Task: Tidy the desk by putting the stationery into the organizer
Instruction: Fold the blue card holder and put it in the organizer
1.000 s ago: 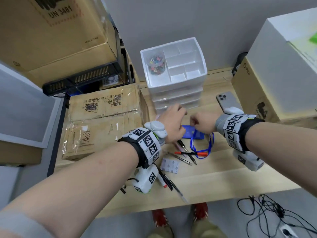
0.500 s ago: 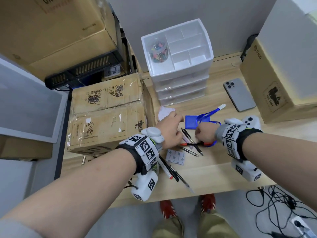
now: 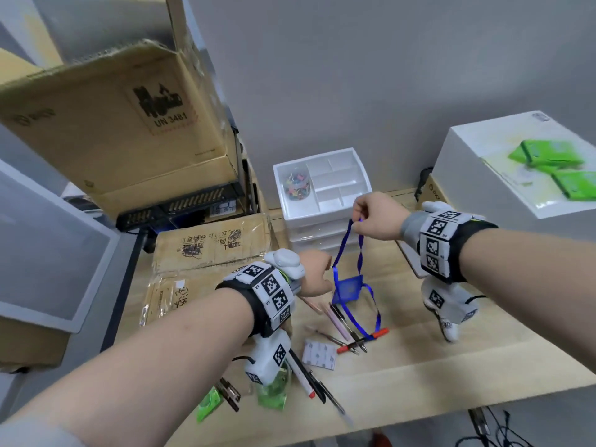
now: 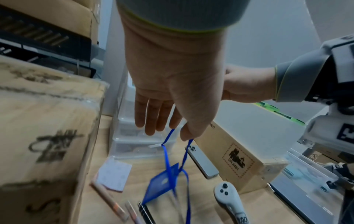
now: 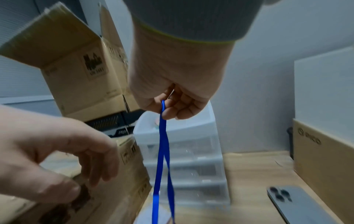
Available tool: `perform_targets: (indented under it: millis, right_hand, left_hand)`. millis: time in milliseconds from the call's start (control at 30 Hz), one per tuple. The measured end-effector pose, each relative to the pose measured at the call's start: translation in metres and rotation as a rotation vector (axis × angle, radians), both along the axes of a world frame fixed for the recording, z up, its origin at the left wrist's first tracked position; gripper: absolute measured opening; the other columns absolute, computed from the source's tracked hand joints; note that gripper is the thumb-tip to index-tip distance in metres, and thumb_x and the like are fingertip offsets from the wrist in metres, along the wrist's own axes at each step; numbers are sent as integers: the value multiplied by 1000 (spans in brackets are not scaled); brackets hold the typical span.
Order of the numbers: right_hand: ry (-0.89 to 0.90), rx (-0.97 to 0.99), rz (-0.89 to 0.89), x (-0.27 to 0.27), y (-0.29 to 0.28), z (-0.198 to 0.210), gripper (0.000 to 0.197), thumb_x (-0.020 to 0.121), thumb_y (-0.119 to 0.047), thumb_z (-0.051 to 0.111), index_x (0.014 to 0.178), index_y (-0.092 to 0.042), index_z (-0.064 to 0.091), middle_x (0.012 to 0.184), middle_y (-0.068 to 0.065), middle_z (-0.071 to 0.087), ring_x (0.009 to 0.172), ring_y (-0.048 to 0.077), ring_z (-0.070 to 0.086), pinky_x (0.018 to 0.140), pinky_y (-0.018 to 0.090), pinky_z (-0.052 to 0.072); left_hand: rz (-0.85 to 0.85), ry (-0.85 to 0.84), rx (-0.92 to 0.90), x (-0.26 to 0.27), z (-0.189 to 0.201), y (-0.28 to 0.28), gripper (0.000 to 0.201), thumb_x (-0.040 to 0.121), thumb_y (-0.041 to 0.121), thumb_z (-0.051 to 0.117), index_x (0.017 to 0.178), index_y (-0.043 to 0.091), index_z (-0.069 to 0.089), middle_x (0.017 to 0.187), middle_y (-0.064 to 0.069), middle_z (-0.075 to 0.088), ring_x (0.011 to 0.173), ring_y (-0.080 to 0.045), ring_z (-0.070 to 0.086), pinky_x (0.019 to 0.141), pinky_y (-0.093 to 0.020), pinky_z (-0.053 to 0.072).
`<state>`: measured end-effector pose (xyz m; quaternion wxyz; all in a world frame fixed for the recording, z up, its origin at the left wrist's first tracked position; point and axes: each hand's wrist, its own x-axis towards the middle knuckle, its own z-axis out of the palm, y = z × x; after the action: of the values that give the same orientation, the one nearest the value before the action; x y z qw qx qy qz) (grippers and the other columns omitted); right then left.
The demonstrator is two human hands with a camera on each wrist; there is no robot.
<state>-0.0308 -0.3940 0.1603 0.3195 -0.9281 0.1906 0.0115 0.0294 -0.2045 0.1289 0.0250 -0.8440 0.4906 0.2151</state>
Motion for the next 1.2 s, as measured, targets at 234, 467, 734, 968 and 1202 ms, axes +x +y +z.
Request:
perform_targets:
  millis: [234,467,734,968,1202]
  right_hand:
    - [-222,67,-2,19,12,82,11,74,-8,63,67,-15,60,65,-2,59,56,12,51,54,24,44]
    - [-372,208,3,34,25,136,13,77,-3,57,68,-12,56,56,1,54,52,14,51,52,22,41]
    - [-471,262,27,53,33,166,19,76,-1,57,64,-15,54,61,2,51,56,17,44,55,24,39]
    - [-501,352,9,59,39,164,18,78,2,56,68,-13,56,62,2,52,53,16,46,55,26,41]
    - [-560,408,-6,58,43,181,13,79,5,57,74,-7,58,61,4,56,46,15,55,49,23,45]
  left_hand:
    - [107,-62,-30,16,35,7,43,87,26,61,123,9,46,116,-10,59,100,-29,61,86,-42,54]
    - [172,-92,-23,24,59,11,37,85,24,65,110,10,41,100,-11,57,88,-29,61,71,-40,50]
    - [205,-73,-36,31,64,13,42,81,30,65,112,13,42,99,-8,58,86,-27,61,78,-44,57]
    - [246,29,-119,28,53,13,52,84,35,69,118,9,41,95,-7,56,82,-24,57,66,-36,49]
    - [151,175,-335,33,56,15,61,78,37,78,130,21,51,122,3,59,94,-12,57,73,-23,47]
